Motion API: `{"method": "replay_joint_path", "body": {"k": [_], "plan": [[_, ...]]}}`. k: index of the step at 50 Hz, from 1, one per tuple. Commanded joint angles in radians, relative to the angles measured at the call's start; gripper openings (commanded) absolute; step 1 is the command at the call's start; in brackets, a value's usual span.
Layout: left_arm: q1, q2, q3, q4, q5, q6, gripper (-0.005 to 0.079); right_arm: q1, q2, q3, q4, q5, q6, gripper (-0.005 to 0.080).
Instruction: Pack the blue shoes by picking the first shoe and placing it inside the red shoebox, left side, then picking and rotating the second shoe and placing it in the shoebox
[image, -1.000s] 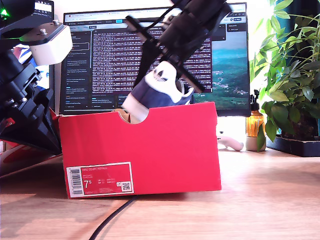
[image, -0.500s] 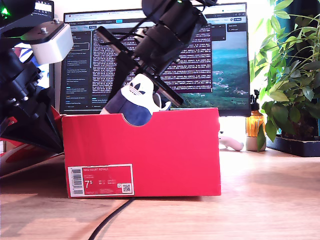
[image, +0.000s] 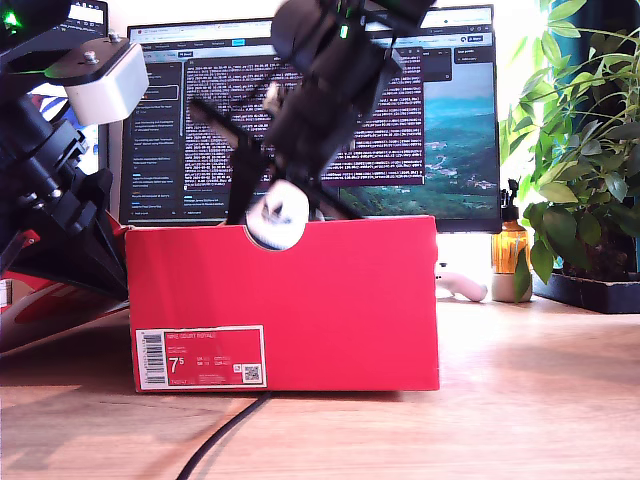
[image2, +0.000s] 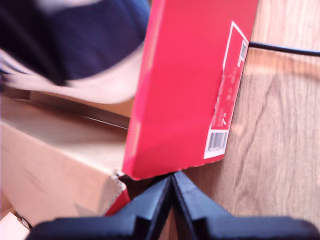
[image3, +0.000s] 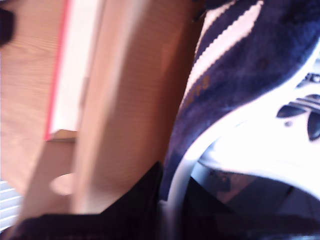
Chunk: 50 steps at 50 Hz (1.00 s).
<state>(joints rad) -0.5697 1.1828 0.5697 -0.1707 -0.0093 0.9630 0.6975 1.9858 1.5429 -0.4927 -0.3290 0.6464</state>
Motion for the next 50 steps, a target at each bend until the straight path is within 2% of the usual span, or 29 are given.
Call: {"method": "replay_joint_path", "body": {"k": [1,18,29,39,44,50], "plan": [[-0.003,0.009,0.006,0.021,0.000,0.007,-0.0019,0.016,0.000,0.037,0.030,0.003,-0.014,-0.0012],[-0.003,0.009,0.006,0.023,0.001,0.041,-0.0019,0.042,0.011,0.037,0.090,0.008,0.027,-0.0013],[-0.003,0.009,0.006,0.022,0.002,0.041,-0.0019,0.045,0.014,0.037,0.085,0.031,0.035,-0.0010],[-0.003,0.009,0.006,0.023,0.001,0.041,-0.0019,0.048,0.014,0.037,0.061,0.045,0.034,0.0087],[-0.003,0.009,0.006,0.023,0.001,0.041,-0.0019,0.048,0.014,0.037,0.053,0.051,0.034,0.0172],[-0.003,0.009,0.006,0.022,0.001,0.040,-0.0019,0.048,0.014,0.037,0.054,0.050,0.032,0.0199]]}}
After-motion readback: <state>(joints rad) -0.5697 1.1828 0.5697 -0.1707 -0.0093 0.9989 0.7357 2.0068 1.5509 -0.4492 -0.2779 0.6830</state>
